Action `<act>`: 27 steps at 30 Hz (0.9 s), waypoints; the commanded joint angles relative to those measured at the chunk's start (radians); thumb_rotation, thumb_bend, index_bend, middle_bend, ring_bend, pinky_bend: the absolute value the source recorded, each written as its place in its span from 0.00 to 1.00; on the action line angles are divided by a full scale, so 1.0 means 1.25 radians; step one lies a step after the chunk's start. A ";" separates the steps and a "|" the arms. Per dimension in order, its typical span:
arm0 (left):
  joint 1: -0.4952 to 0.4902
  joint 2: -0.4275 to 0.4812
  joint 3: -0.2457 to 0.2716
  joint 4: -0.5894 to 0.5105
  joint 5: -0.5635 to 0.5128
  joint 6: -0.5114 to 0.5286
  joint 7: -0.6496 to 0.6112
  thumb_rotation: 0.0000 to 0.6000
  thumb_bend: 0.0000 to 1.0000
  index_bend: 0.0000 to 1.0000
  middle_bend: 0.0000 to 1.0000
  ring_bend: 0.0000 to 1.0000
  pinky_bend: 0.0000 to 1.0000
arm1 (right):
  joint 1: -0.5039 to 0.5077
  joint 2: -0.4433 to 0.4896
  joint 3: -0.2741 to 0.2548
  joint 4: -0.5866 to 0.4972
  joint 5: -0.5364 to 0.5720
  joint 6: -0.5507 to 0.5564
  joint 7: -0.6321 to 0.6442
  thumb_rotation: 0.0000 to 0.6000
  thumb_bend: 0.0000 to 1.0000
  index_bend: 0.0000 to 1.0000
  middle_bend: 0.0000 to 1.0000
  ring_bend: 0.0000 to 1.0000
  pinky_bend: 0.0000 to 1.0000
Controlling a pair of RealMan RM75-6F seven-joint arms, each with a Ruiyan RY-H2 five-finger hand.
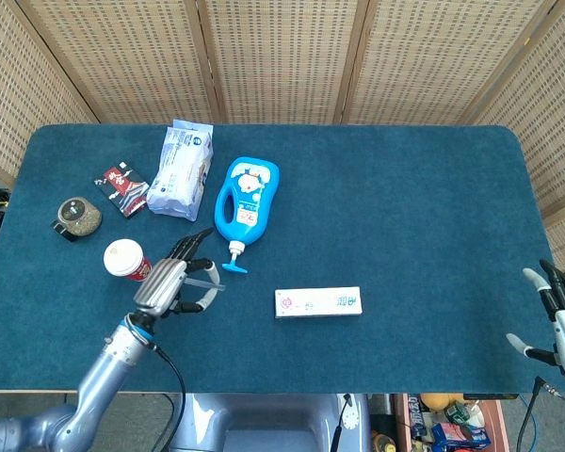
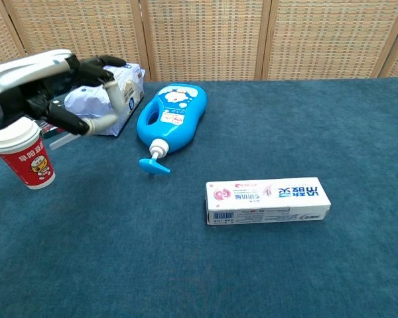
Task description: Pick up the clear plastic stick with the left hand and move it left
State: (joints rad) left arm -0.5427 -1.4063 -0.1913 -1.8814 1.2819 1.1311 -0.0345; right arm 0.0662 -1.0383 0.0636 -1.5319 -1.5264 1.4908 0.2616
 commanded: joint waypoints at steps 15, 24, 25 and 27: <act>0.061 0.348 -0.046 0.100 0.185 -0.011 -0.894 1.00 0.46 0.58 0.00 0.00 0.00 | 0.010 -0.014 0.013 0.008 0.034 -0.021 -0.030 1.00 0.00 0.00 0.00 0.00 0.00; 0.057 0.283 -0.006 0.318 0.230 0.022 -1.151 1.00 0.46 0.58 0.00 0.00 0.00 | 0.008 -0.017 0.017 0.004 0.036 -0.014 -0.049 1.00 0.00 0.00 0.00 0.00 0.00; 0.056 0.272 -0.001 0.341 0.235 0.026 -1.174 1.00 0.46 0.58 0.00 0.00 0.00 | 0.008 -0.019 0.016 0.004 0.037 -0.016 -0.053 1.00 0.00 0.00 0.00 0.00 0.00; 0.053 0.243 0.011 0.401 0.244 0.035 -1.240 1.00 0.46 0.58 0.00 0.00 0.00 | 0.010 -0.022 0.017 0.004 0.042 -0.022 -0.063 1.00 0.00 0.00 0.00 0.00 0.00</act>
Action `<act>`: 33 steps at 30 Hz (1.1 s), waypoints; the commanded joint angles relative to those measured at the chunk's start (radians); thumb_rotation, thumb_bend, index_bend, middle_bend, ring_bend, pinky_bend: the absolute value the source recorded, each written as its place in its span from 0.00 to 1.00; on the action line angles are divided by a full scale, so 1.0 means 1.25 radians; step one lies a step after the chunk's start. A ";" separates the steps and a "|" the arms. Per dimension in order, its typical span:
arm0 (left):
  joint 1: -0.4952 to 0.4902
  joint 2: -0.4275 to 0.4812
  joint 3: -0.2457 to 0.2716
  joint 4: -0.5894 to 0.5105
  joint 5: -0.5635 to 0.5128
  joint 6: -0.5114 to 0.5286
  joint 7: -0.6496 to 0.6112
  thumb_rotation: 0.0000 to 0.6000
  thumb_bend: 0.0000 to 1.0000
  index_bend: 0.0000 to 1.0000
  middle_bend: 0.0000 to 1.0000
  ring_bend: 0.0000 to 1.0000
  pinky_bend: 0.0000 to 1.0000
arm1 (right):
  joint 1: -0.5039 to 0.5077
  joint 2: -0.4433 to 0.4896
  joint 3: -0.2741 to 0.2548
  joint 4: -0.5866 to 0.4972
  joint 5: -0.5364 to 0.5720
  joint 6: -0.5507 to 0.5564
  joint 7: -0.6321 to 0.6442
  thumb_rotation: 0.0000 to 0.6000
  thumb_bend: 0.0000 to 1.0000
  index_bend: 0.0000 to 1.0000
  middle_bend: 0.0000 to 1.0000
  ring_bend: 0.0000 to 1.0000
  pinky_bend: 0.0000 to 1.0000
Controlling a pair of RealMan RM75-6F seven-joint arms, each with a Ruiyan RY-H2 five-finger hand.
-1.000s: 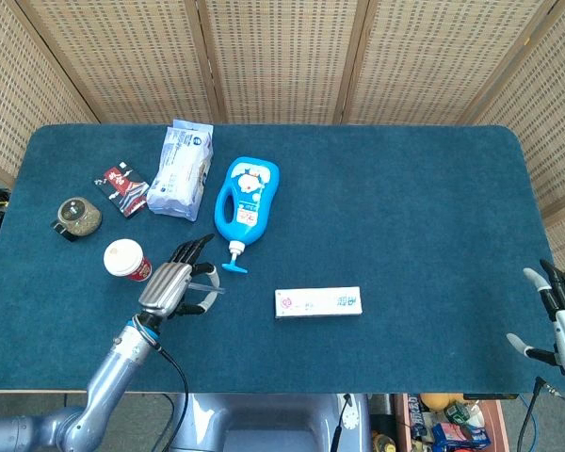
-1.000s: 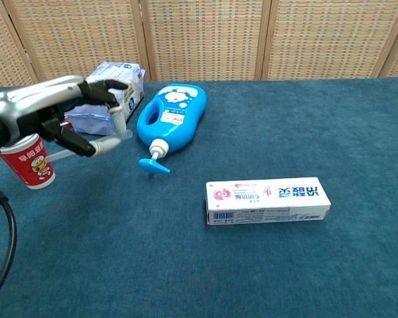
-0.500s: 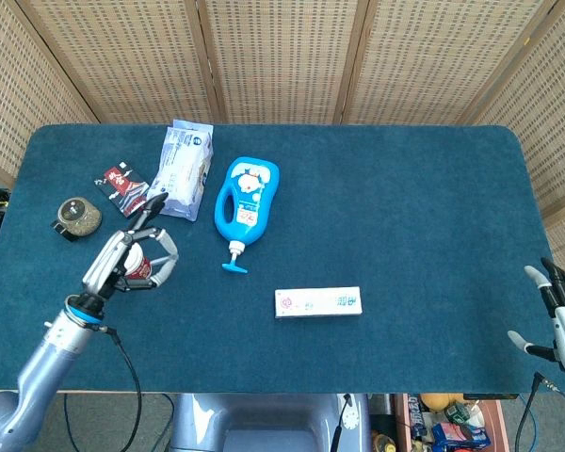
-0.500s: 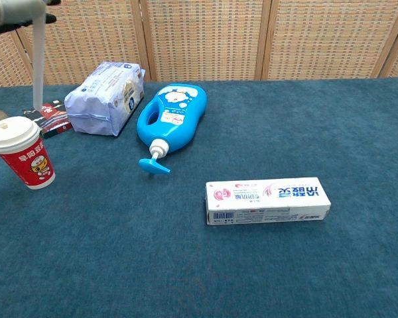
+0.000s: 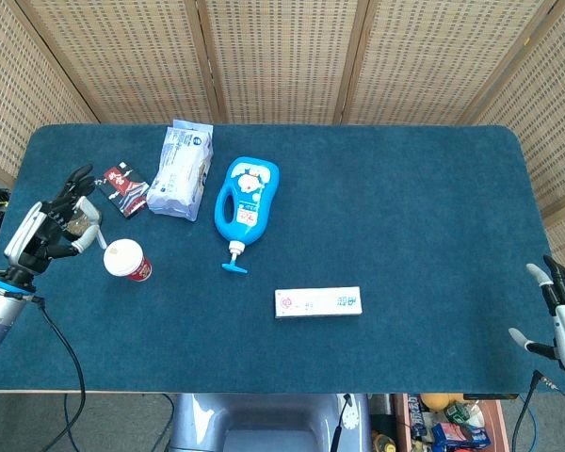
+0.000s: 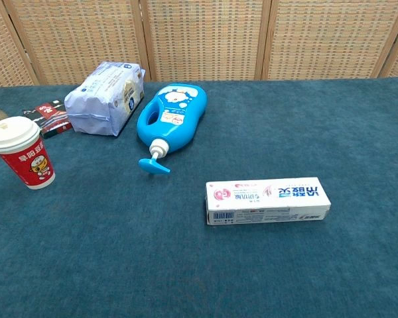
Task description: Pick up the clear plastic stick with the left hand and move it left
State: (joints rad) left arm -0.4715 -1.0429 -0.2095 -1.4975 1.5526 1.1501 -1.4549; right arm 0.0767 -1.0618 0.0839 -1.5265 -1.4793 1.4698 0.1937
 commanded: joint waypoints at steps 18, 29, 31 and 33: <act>-0.034 -0.132 0.069 0.232 0.034 0.043 -0.195 1.00 0.46 0.58 0.00 0.00 0.00 | 0.007 -0.010 0.007 0.010 0.025 -0.024 -0.016 1.00 0.00 0.00 0.00 0.00 0.00; -0.038 -0.140 0.082 0.243 0.024 0.047 -0.203 1.00 0.46 0.58 0.00 0.00 0.00 | 0.010 -0.012 0.009 0.019 0.034 -0.034 -0.008 1.00 0.00 0.00 0.00 0.00 0.00; -0.039 -0.142 0.085 0.248 0.023 0.045 -0.204 1.00 0.46 0.58 0.00 0.00 0.00 | 0.010 -0.011 0.009 0.019 0.033 -0.035 -0.007 1.00 0.00 0.00 0.00 0.00 0.00; -0.042 -0.146 0.087 0.253 0.019 0.041 -0.207 1.00 0.46 0.58 0.00 0.00 0.00 | 0.010 -0.011 0.009 0.020 0.033 -0.034 -0.007 1.00 0.00 0.00 0.00 0.00 0.00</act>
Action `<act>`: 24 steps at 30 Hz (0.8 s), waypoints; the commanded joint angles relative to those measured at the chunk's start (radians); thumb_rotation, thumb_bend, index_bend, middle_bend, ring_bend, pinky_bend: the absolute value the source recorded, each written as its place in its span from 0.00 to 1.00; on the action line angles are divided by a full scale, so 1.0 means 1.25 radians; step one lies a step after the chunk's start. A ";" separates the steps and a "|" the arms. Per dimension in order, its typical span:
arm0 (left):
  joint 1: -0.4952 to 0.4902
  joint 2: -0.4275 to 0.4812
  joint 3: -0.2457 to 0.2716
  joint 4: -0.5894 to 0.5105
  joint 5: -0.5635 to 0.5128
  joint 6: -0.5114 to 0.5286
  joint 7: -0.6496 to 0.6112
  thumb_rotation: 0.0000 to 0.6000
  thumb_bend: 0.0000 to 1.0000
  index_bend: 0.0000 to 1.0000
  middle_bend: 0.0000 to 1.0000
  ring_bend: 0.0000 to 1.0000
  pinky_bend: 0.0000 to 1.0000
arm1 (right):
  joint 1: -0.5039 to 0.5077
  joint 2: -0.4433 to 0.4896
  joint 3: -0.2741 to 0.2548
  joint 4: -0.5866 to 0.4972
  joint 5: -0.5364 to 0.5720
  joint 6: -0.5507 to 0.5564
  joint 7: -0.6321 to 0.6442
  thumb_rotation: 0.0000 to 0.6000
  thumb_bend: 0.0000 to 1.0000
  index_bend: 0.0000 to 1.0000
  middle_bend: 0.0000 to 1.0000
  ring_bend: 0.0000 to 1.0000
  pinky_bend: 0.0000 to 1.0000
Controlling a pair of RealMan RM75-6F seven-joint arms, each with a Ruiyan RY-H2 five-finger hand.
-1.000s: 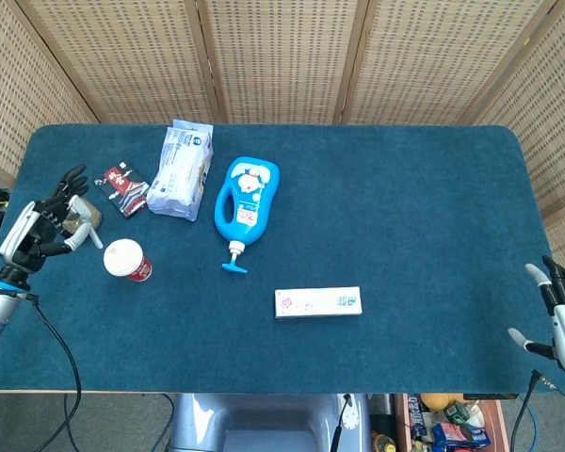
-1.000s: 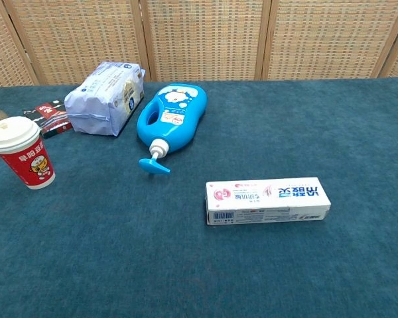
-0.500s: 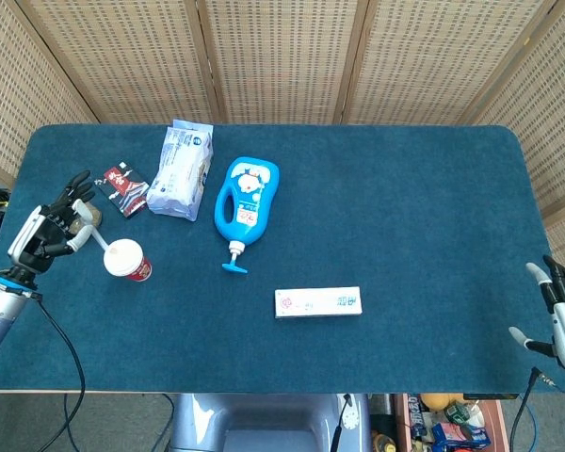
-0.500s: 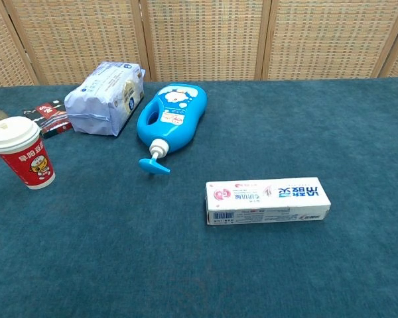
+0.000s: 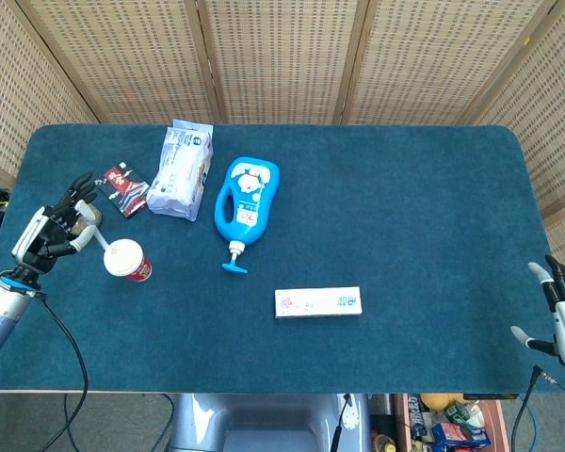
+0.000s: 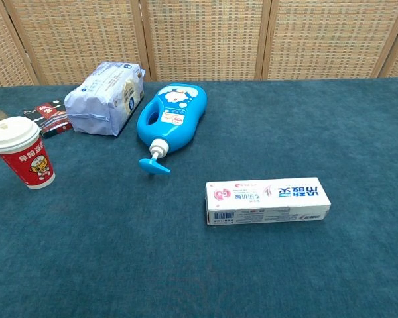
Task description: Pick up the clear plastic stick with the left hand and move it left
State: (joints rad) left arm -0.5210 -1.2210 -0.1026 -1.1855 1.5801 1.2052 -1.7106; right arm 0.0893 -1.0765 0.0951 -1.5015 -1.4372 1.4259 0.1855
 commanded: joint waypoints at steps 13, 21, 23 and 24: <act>-0.019 -0.023 0.012 0.036 -0.005 -0.010 -0.021 1.00 0.46 0.58 0.00 0.00 0.00 | 0.000 0.000 0.001 0.001 0.003 -0.003 -0.001 1.00 0.00 0.00 0.00 0.00 0.00; -0.025 -0.033 0.021 0.045 -0.004 -0.014 -0.029 1.00 0.46 0.58 0.00 0.00 0.00 | 0.000 0.001 0.002 -0.001 0.005 -0.004 -0.001 1.00 0.00 0.00 0.00 0.00 0.00; -0.026 -0.035 0.022 0.049 -0.005 -0.014 -0.027 1.00 0.46 0.58 0.00 0.00 0.00 | 0.000 0.001 0.002 0.000 0.006 -0.005 0.000 1.00 0.00 0.00 0.00 0.00 0.00; -0.026 -0.037 0.023 0.053 -0.006 -0.014 -0.025 1.00 0.46 0.58 0.00 0.00 0.00 | 0.000 0.001 0.002 0.001 0.006 -0.005 0.000 1.00 0.00 0.00 0.00 0.00 0.00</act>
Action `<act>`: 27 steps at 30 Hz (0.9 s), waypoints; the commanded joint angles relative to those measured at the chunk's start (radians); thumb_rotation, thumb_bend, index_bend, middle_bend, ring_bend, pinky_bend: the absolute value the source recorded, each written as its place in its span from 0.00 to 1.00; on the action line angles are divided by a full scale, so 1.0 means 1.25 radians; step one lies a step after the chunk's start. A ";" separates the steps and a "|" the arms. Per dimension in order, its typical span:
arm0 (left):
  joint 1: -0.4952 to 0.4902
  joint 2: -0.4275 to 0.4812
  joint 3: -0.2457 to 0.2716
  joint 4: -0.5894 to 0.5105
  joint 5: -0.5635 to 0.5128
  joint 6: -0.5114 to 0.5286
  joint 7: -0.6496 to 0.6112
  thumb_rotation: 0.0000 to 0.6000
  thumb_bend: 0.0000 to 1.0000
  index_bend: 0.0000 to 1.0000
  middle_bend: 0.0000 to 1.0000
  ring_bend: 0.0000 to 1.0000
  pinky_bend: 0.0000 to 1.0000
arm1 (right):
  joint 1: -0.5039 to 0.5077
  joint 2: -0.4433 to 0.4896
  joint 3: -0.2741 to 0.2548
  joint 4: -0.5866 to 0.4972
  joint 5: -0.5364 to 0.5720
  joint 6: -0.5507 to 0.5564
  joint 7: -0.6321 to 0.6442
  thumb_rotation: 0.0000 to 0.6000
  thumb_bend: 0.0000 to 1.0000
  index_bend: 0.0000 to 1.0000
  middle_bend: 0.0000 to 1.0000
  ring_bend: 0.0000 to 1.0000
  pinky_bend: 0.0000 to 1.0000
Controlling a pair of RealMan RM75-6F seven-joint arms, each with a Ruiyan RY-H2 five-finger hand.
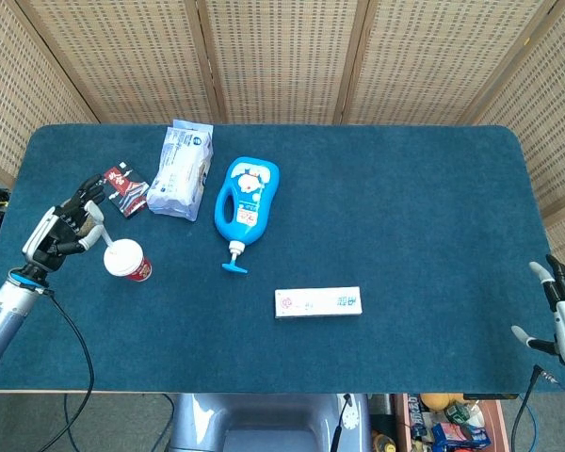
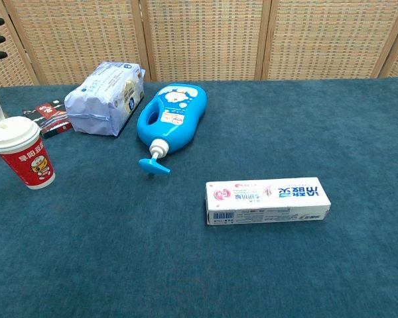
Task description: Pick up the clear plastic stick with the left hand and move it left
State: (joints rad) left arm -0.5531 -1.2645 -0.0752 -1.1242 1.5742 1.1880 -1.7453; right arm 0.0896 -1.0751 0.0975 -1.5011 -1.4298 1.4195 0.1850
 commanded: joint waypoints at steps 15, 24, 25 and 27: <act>-0.005 -0.032 0.015 0.048 -0.006 -0.009 -0.014 1.00 0.46 0.58 0.00 0.00 0.00 | 0.002 -0.003 0.000 0.002 0.003 -0.006 -0.003 1.00 0.00 0.00 0.00 0.00 0.00; -0.005 -0.059 0.027 0.081 -0.010 -0.023 -0.014 1.00 0.46 0.58 0.00 0.00 0.00 | 0.004 -0.005 -0.002 0.004 0.003 -0.013 -0.007 1.00 0.00 0.00 0.00 0.00 0.00; -0.005 -0.064 0.027 0.086 -0.011 -0.025 -0.015 1.00 0.46 0.58 0.00 0.00 0.00 | 0.004 -0.005 -0.002 0.004 0.004 -0.013 -0.006 1.00 0.00 0.00 0.00 0.00 0.00; -0.004 -0.071 0.028 0.095 -0.014 -0.029 -0.016 1.00 0.46 0.58 0.00 0.00 0.00 | 0.005 -0.005 -0.001 0.005 0.005 -0.015 -0.006 1.00 0.00 0.00 0.00 0.00 0.00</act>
State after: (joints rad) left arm -0.5589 -1.3490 -0.0413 -1.0097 1.5591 1.1548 -1.7643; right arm 0.0956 -1.0816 0.0958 -1.4953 -1.4237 1.4012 0.1777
